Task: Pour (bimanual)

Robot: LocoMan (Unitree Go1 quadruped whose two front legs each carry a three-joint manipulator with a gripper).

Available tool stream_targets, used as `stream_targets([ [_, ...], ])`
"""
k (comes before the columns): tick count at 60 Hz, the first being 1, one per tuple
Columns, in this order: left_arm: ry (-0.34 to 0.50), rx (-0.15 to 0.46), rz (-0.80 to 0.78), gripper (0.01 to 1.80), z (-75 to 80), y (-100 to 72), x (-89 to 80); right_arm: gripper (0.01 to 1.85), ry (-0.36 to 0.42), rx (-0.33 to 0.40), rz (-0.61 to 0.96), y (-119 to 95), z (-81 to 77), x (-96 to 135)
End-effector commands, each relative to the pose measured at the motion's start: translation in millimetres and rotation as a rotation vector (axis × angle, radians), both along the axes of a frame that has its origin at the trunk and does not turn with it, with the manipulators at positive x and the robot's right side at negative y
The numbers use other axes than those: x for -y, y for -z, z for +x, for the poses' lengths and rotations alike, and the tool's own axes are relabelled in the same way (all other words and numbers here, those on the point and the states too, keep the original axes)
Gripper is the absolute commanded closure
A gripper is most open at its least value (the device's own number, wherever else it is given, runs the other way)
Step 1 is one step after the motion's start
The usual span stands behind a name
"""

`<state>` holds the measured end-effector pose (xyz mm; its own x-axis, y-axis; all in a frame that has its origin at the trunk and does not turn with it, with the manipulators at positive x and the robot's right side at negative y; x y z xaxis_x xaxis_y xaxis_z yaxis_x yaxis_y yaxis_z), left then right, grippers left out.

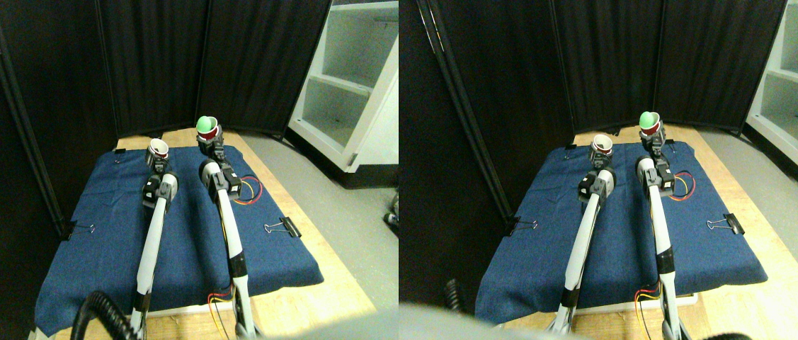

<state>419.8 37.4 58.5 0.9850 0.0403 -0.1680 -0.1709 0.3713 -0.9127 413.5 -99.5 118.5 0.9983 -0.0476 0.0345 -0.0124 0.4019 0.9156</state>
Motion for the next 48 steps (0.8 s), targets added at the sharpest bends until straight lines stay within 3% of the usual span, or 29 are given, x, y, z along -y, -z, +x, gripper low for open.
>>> stream_targets([
  [1, 0.001, 0.035, -0.01, 1.48, -3.2, -8.6, 3.8, 1.53, -0.009, 0.062, 0.018, -15, 0.6, 0],
  [18, 0.013, 0.026, -0.034, 1.48, -12.6, -16.0, 8.5, 1.53, -0.052, 0.079, -0.033, -29, -1.2, -11],
  [30, 0.046, 0.014, -0.042, 1.48, -24.6, -23.4, 15.2, 1.53, -0.039, 0.059, -0.059, -31, -4.7, -22],
  [48, 0.05, 0.008, -0.045, 1.48, -25.9, -22.3, 16.2, 1.53, -0.06, 0.062, -0.165, -38, -13.4, -35],
])
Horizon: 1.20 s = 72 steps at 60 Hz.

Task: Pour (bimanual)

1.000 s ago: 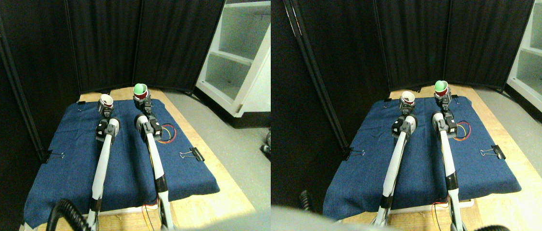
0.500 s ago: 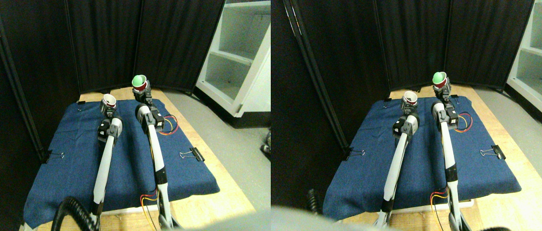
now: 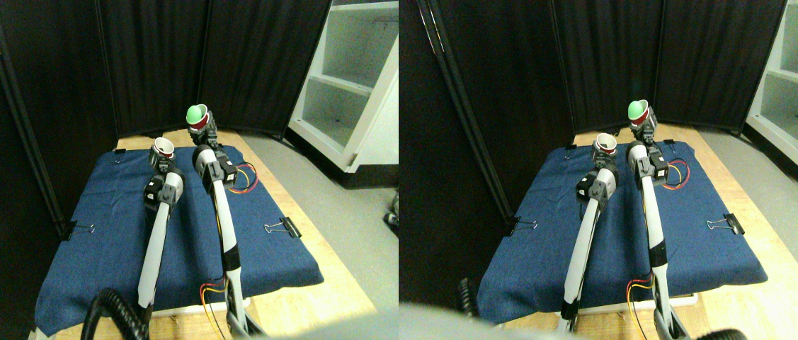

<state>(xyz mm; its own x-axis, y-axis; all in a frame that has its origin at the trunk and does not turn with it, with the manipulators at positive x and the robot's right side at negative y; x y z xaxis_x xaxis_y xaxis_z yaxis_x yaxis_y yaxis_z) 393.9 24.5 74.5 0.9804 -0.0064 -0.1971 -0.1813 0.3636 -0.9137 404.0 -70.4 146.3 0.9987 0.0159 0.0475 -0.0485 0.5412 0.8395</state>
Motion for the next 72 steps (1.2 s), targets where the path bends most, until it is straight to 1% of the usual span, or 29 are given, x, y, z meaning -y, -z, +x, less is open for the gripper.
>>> stream_targets([
  [1, 0.005, 0.036, -0.029, 1.48, 0.0, -6.3, 3.4, 1.53, -0.007, 0.051, -0.003, -10, -3.8, -6],
  [6, 0.011, 0.037, -0.017, 1.48, 0.5, -5.8, 3.6, 1.53, -0.001, 0.048, -0.058, -11, -5.0, -8],
  [16, 0.016, 0.028, -0.026, 1.48, 3.0, -4.3, 3.5, 1.53, -0.035, 0.053, -0.095, -12, -4.5, -8],
  [23, 0.013, 0.026, -0.023, 1.48, 2.4, -3.1, 6.6, 1.53, -0.024, 0.025, -0.126, -11, -3.9, -7],
  [26, 0.01, 0.026, -0.024, 1.48, 1.9, -3.3, 8.1, 1.53, -0.029, 0.026, -0.135, -11, -3.0, -6],
  [30, 0.012, 0.024, -0.029, 1.48, 0.2, -4.7, 10.6, 1.53, -0.019, 0.018, -0.152, -9, -2.4, -5],
  [35, 0.015, 0.02, -0.031, 1.48, -2.5, -7.3, 14.9, 1.53, -0.003, -0.013, -0.19, -8, -4.3, -5],
  [37, 0.022, 0.015, -0.029, 1.48, -2.7, -8.4, 16.2, 1.53, -0.014, -0.009, -0.199, -8, -3.6, -5],
  [44, 0.037, 0.012, -0.022, 1.48, -3.1, -11.2, 17.9, 1.53, -0.012, -0.018, -0.211, -9, -6.2, -6],
  [51, 0.049, 0.015, -0.018, 1.48, -4.3, -13.2, 18.0, 1.53, -0.023, -0.017, -0.244, -8, -5.8, -6],
  [57, 0.05, 0.013, -0.016, 1.48, -4.0, -14.8, 17.0, 1.53, -0.019, -0.025, -0.266, -7, -5.0, -5],
  [61, 0.05, 0.014, -0.01, 1.48, -4.2, -15.7, 16.3, 1.53, -0.026, -0.019, -0.277, -6, -4.1, -4],
  [66, 0.051, 0.011, 0.0, 1.48, -4.4, -15.9, 15.5, 1.53, -0.036, -0.029, -0.302, -6, -5.3, -5],
  [69, 0.047, 0.009, 0.002, 1.48, -4.4, -14.3, 15.1, 1.53, -0.041, -0.045, -0.317, -7, -8.8, -7],
  [72, 0.047, 0.008, 0.003, 1.48, -4.5, -13.1, 15.2, 1.53, -0.072, -0.039, -0.347, -7, -9.1, -7],
])
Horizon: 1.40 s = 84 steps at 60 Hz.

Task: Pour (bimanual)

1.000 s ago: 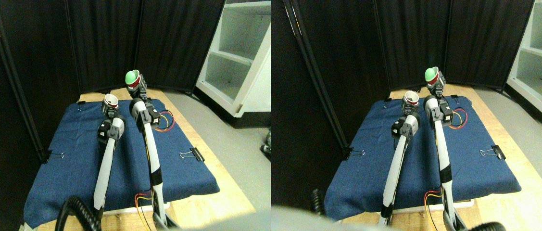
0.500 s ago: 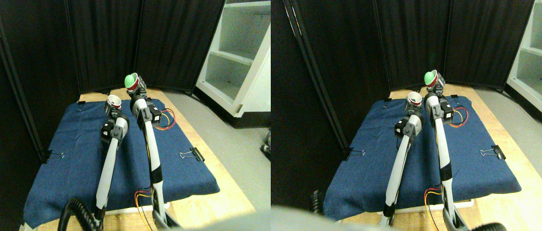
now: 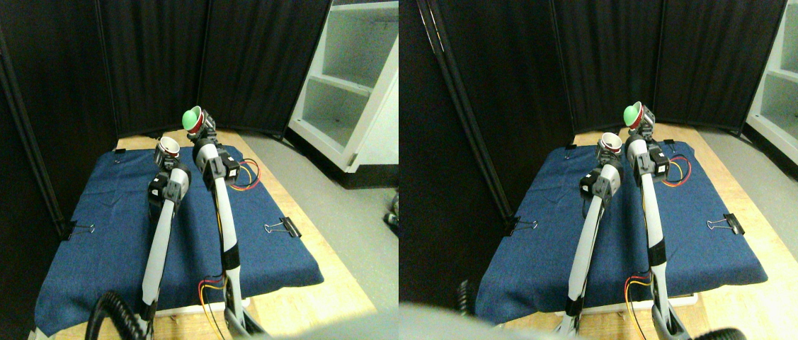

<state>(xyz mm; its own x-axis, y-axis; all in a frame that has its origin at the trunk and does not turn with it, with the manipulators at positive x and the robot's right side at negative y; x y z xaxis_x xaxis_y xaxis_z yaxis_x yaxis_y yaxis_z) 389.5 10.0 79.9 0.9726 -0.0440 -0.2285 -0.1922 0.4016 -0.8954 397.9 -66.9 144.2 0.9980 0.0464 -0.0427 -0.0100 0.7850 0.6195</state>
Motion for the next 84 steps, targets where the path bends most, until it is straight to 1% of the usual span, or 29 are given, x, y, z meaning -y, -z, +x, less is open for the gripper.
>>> stream_targets([
  [1, 0.001, 0.039, -0.031, 1.48, 0.0, -7.7, 0.6, 1.53, -0.049, 0.032, -0.013, -9, -3.0, -4],
  [3, 0.005, 0.037, -0.031, 1.48, 0.0, -6.9, 0.7, 1.53, -0.074, 0.031, -0.026, -10, -3.6, -4],
  [6, 0.003, 0.036, -0.039, 1.48, 0.2, -6.7, 0.7, 1.53, -0.07, 0.03, -0.041, -10, -4.6, -5],
  [10, 0.004, 0.034, -0.053, 1.48, 0.6, -6.8, 0.2, 1.53, -0.089, 0.034, -0.06, -11, -4.6, -6],
  [13, 0.005, 0.033, -0.055, 1.48, 0.2, -7.1, -0.1, 1.53, -0.084, 0.029, -0.104, -12, -5.4, -7],
  [19, -0.001, 0.034, -0.047, 1.48, -0.5, -7.2, -0.3, 1.53, -0.102, 0.047, -0.127, -14, -5.8, -9],
  [29, -0.007, 0.032, -0.045, 1.48, -1.0, -6.5, 0.0, 1.53, -0.097, 0.057, -0.16, -16, -4.4, -11],
  [32, -0.008, 0.031, -0.054, 1.48, -0.7, -6.0, -0.4, 1.53, -0.134, 0.063, -0.202, -16, -3.6, -13],
  [36, -0.004, 0.034, -0.051, 1.48, -0.7, -5.9, -1.1, 1.53, -0.136, 0.055, -0.194, -16, -3.5, -13],
  [37, -0.004, 0.034, -0.055, 1.48, -0.3, -5.7, -1.7, 1.53, -0.114, 0.034, -0.192, -16, -4.1, -14],
  [38, -0.005, 0.034, -0.058, 1.48, -0.2, -5.6, -1.9, 1.53, -0.115, 0.032, -0.193, -16, -4.3, -14],
  [39, -0.006, 0.032, -0.065, 1.48, 0.1, -5.7, -2.4, 1.53, -0.141, 0.048, -0.2, -16, -4.3, -14],
  [40, -0.007, 0.032, -0.066, 1.48, 0.1, -5.8, -2.6, 1.53, -0.147, 0.052, -0.204, -15, -4.2, -14],
  [46, -0.004, 0.035, -0.054, 1.48, -0.6, -6.6, -2.4, 1.53, -0.152, 0.043, -0.223, -13, -2.4, -15],
  [53, -0.001, 0.035, -0.05, 1.48, -0.1, -6.8, -2.5, 1.53, -0.201, 0.049, -0.245, -10, 0.2, -16],
  [58, -0.006, 0.033, -0.057, 1.48, 2.0, -6.5, -4.5, 1.53, -0.198, 0.039, -0.252, -9, 1.2, -19],
  [64, 0.003, 0.034, -0.064, 1.48, 3.8, -5.9, -5.9, 1.53, -0.223, 0.041, -0.261, -7, 3.2, -20],
  [74, -0.001, 0.036, -0.05, 1.48, 6.1, -6.7, -4.1, 1.53, -0.219, 0.003, -0.274, -5, 4.7, -22],
  [84, 0.005, 0.036, -0.049, 1.48, 8.1, -7.7, -3.3, 1.53, -0.245, 0.025, -0.295, -5, 7.3, -22],
])
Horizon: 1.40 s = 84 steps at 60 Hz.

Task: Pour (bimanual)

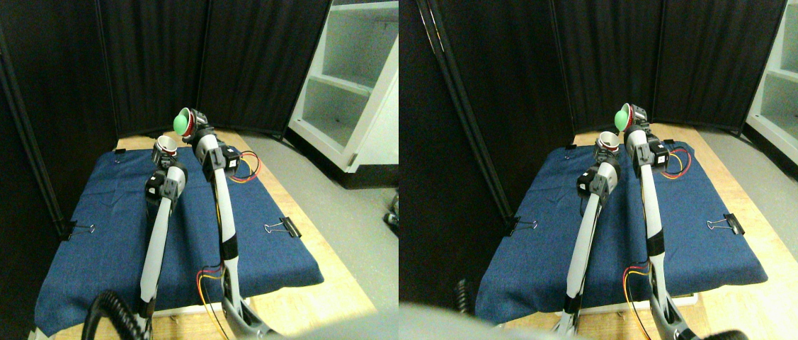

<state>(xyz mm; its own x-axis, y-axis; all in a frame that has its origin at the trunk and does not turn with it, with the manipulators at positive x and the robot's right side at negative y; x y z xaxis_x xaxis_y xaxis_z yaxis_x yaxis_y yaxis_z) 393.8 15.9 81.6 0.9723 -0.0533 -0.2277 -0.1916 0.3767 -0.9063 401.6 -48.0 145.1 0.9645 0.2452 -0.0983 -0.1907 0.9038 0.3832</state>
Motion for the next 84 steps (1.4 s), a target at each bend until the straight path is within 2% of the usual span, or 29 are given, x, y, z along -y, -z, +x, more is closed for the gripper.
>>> stream_targets([
  [1, 0.002, 0.035, -0.023, 1.48, 4.0, -5.8, 2.8, 1.53, -0.04, 0.043, -0.011, -4, 4.5, -3],
  [24, -0.002, 0.035, -0.015, 1.48, 3.6, -6.0, 9.1, 1.53, -0.06, 0.033, -0.095, -7, -0.1, -2],
  [47, 0.007, 0.031, -0.023, 1.48, -1.5, -8.6, 12.1, 1.53, -0.133, 0.032, -0.249, -6, -6.9, 0],
  [52, 0.007, 0.031, -0.027, 1.48, -2.7, -9.0, 12.5, 1.53, -0.125, 0.029, -0.3, -5, -9.9, -2],
  [56, 0.008, 0.033, -0.022, 1.48, -4.0, -9.0, 12.2, 1.53, -0.154, 0.044, -0.32, -4, -10.8, -2],
  [65, 0.007, 0.034, -0.033, 1.48, -3.9, -8.4, 10.7, 1.53, -0.144, 0.035, -0.404, -4, -14.8, -6],
  [84, 0.008, 0.031, -0.028, 1.48, -5.0, -8.7, 9.6, 1.53, -0.165, 0.054, -0.479, -6, -14.1, -8],
])
